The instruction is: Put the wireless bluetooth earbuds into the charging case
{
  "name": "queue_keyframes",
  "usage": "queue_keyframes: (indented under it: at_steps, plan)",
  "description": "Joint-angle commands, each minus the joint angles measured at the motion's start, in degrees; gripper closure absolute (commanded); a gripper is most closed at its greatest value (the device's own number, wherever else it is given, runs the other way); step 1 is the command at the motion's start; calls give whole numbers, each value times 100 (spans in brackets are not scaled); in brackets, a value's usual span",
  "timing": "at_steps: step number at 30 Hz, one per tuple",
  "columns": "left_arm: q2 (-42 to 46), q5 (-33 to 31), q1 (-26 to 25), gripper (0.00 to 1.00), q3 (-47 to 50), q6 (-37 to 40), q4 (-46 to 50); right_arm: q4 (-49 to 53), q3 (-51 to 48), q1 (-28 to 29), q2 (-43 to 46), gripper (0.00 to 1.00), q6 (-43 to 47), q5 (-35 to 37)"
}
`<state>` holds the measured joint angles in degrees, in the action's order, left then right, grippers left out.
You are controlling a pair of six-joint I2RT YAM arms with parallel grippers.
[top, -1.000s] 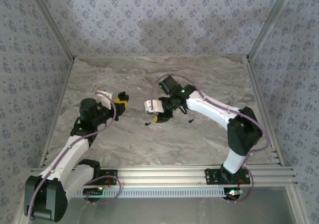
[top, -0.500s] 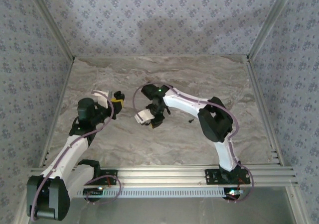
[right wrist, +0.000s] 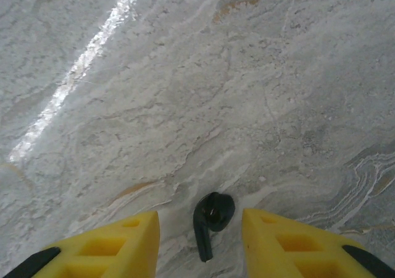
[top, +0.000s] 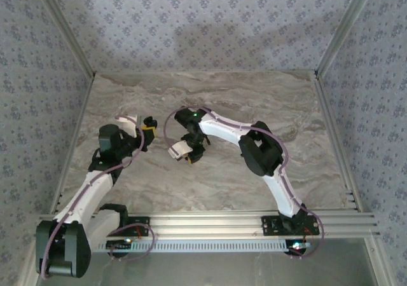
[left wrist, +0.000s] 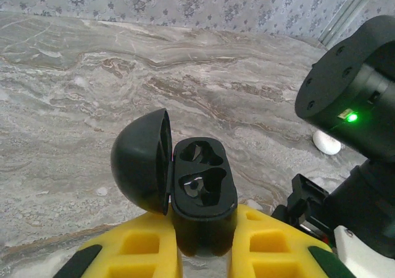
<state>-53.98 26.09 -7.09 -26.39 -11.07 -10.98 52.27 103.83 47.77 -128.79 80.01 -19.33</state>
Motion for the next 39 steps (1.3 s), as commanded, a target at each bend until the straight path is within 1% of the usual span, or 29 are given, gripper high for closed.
queue_keyframes:
  at_steps: [1, 4, 16, 21, 28, 33, 39]
  plan:
    - [-53, 46, 58, 84, -50, -68, -229, 246, 246, 0, -210, 59, 140, -141]
    - [-73, 54, 74, 84, -59, -66, -222, 276, 334, -6, -308, 60, 172, -154]
    - [-153, 81, 85, 84, -77, -75, -220, 441, 489, -55, -538, 70, 213, -82]
    - [-193, 107, 84, 84, -103, -70, -211, 497, 523, -57, -557, 76, 209, 22]
    - [-227, 155, 85, 84, -121, -23, -184, 539, 621, -59, -551, 81, 213, 8]
    - [-262, 288, 85, 84, -138, 34, -184, 440, 567, -101, -383, 83, 150, -212]
    - [-263, 397, -83, 84, -147, 180, -203, -379, -146, -344, 315, 83, -617, -1006]
